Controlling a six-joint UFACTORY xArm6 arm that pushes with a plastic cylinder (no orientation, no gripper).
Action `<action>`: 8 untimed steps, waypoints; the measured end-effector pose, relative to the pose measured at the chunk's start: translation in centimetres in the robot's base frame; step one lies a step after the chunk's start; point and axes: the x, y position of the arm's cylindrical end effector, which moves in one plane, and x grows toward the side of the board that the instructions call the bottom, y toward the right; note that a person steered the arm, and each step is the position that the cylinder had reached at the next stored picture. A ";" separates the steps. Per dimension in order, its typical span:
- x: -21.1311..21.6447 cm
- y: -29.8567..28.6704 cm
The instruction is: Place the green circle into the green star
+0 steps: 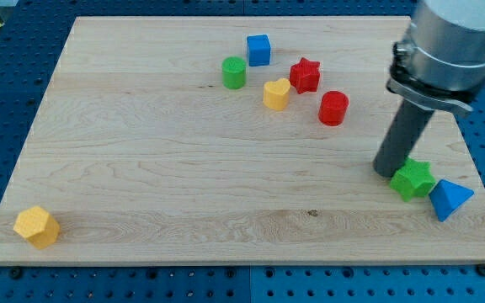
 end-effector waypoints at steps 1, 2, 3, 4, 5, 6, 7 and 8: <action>0.1 0.6; -1.6 -1.3; -4.9 -6.0; -9.1 -12.2; -13.3 -20.0; -14.0 -23.5; -15.4 -24.8; -19.8 -25.0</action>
